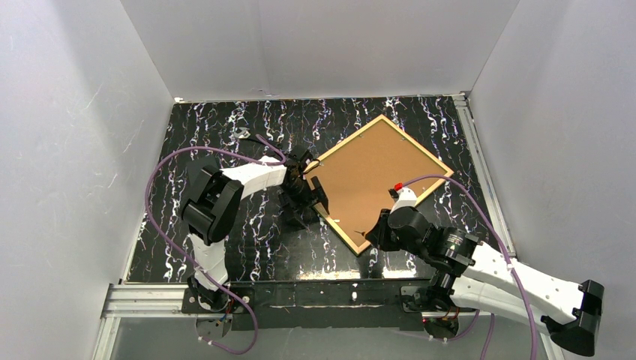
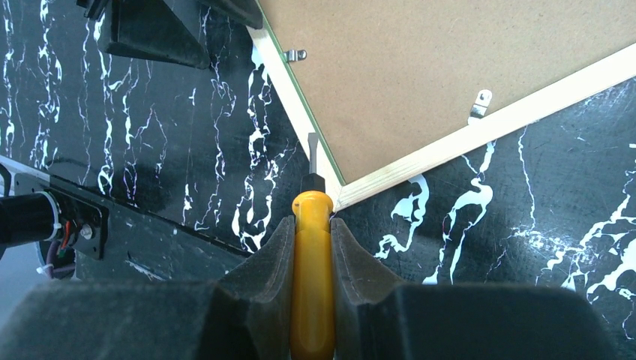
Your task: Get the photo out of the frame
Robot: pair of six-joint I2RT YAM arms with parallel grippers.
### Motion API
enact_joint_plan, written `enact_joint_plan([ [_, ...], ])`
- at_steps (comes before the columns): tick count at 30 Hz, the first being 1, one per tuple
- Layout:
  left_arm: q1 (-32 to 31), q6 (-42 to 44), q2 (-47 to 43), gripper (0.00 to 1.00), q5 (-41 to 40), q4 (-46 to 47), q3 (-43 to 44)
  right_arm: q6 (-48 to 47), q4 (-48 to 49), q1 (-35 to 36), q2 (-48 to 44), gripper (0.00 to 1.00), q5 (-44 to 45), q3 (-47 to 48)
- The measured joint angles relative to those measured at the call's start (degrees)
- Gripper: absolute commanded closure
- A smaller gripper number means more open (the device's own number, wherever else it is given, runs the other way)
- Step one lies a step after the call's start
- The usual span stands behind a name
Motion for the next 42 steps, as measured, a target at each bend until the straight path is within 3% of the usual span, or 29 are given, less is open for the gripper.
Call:
enact_joint_plan([
  [10,-1.8,-5.9,0.5,0.45,-3.2,1.1,0.0,0.1,1.4,0.0,0.9,0.99,-1.4,0.0],
  [18,-2.3,-8.0,2.1,0.46,-2.9,1.5,1.4,0.2,1.6,0.0,0.9,0.99,-2.0,-0.4],
  [20,-2.3,-8.1,2.1,0.54,-2.9,1.5,1.4,0.2,1.7,0.0,0.9,0.99,-2.1,-0.7],
  [22,-2.3,-8.3,2.2,0.70,-2.9,1.6,1.4,0.2,1.7,0.0,1.1,0.99,-2.2,-0.7],
  [24,-2.3,-8.2,2.9,0.79,-2.4,2.8,1.9,0.2,1.7,0.0,1.3,0.99,-2.5,-0.7],
  [33,-1.8,-2.6,4.7,1.00,-1.2,0.7,4.4,0.0,3.1,0.6,6.2,0.99,-3.9,-0.7],
  [42,1.4,12.0,4.3,1.00,0.2,-5.9,4.3,-0.1,4.7,6.2,17.0,0.99,-0.7,3.7],
])
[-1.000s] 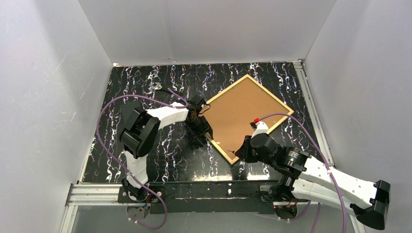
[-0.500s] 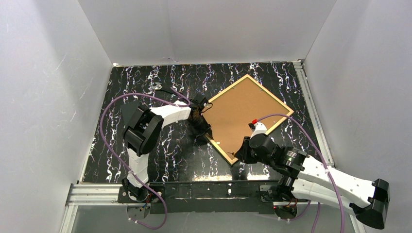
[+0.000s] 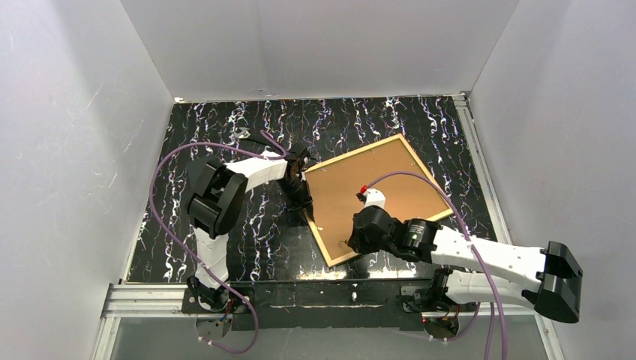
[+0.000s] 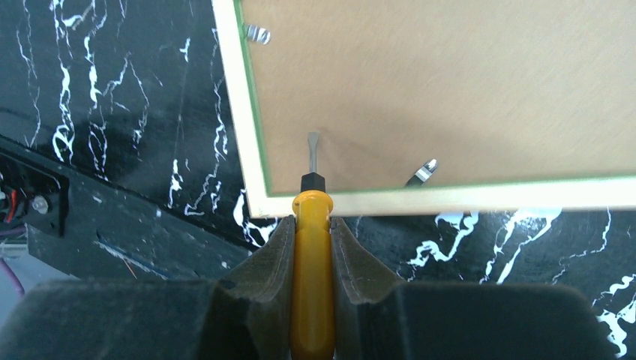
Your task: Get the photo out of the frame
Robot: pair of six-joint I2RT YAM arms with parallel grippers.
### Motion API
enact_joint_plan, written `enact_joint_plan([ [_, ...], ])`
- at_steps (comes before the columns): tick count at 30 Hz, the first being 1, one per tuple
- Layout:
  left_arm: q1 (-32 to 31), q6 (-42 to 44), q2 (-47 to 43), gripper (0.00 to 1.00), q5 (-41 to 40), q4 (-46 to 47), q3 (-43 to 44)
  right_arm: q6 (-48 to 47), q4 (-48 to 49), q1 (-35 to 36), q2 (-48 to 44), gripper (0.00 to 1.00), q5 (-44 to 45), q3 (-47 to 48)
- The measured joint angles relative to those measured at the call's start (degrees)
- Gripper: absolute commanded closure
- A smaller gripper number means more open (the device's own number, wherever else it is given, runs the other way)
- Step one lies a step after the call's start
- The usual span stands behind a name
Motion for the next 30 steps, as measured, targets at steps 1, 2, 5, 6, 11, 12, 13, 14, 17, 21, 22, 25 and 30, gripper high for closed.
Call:
enact_joint_plan([
  [1,0.6,1.6,0.0,1.00,0.4,-0.9,-0.2,-0.1,0.1,0.1,1.3,0.99,0.4,1.2],
  [2,1.0,2.7,-0.1,1.00,0.9,-1.4,-0.4,-0.2,0.3,0.2,2.4,0.99,0.5,2.0],
  [5,2.4,5.9,-0.1,1.00,2.6,-3.0,-1.0,-0.9,1.4,0.3,6.6,0.99,0.9,5.2],
  [6,2.7,6.7,-0.1,1.00,2.8,-3.4,-1.1,-1.1,1.7,0.3,7.8,0.99,0.9,6.1],
  [11,3.5,9.0,0.0,1.00,3.5,-4.2,-1.1,-1.9,3.5,1.3,14.1,0.99,0.9,11.1],
  [12,3.6,9.1,0.0,1.00,3.6,-4.2,-1.1,-2.3,4.0,1.6,15.2,0.99,0.9,11.9],
  [13,3.7,9.2,0.1,1.00,3.9,-4.4,-1.1,-2.7,4.2,1.8,16.2,0.99,0.7,12.8],
  [14,3.8,9.1,0.2,1.00,4.0,-4.7,-1.1,-2.9,4.2,2.0,17.8,0.99,0.7,14.4],
  [17,3.8,8.9,0.3,1.00,4.0,-5.9,-1.1,-3.2,3.9,2.7,22.4,0.99,0.8,18.0],
  [21,3.8,8.2,0.6,1.00,4.1,-7.2,-1.1,-3.5,2.5,3.7,26.9,0.99,1.2,21.6],
  [22,3.8,8.0,0.6,1.00,4.2,-7.4,-1.1,-3.5,2.4,3.7,27.5,0.99,1.2,21.9],
  [25,3.8,7.8,0.7,1.00,4.2,-7.4,-1.1,-3.4,1.9,4.1,27.9,0.99,1.4,22.3],
  [30,3.8,7.6,0.6,1.00,4.2,-7.5,-1.1,-2.6,1.3,4.9,27.9,0.99,1.3,22.3],
])
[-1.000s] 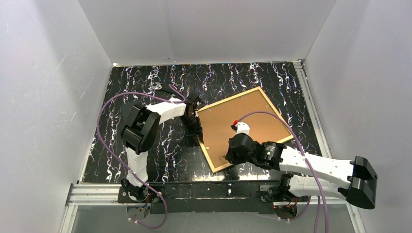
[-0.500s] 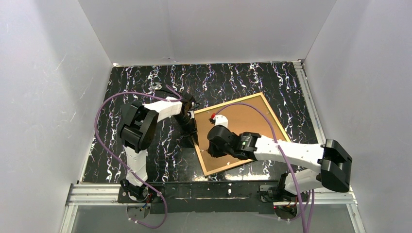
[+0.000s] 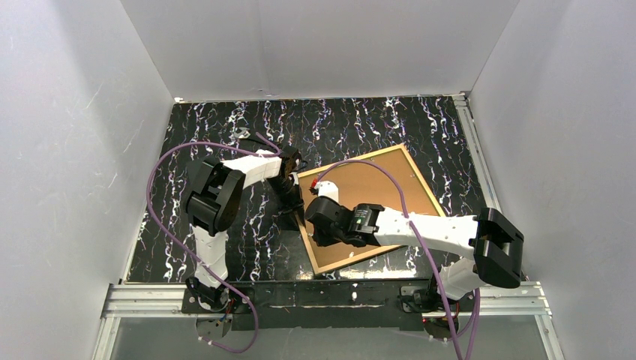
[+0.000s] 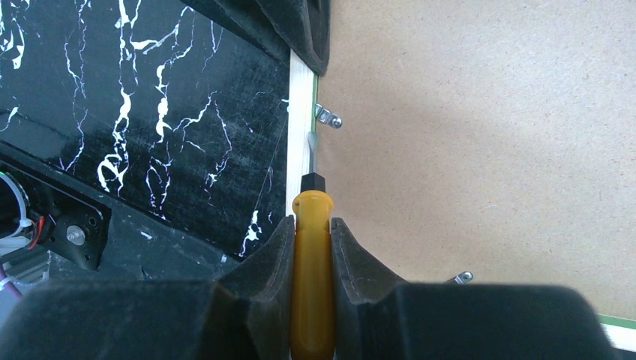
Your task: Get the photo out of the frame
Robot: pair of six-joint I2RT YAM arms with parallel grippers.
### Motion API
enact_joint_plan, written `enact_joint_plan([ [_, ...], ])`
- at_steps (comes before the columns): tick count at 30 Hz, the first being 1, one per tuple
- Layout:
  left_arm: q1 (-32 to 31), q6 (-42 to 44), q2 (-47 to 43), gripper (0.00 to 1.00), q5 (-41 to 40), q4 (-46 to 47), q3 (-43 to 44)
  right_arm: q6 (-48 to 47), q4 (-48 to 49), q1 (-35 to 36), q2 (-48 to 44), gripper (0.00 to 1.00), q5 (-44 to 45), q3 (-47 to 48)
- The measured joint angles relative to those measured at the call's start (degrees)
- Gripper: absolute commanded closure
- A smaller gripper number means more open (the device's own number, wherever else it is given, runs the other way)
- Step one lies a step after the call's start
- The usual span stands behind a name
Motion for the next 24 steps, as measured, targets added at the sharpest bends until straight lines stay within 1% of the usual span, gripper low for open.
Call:
enact_joint_plan([
  [24,0.0,-0.1,0.0,1.00,0.0,0.0,0.0,1.8,-0.7,0.6,0.3,0.99,0.5,-0.8],
])
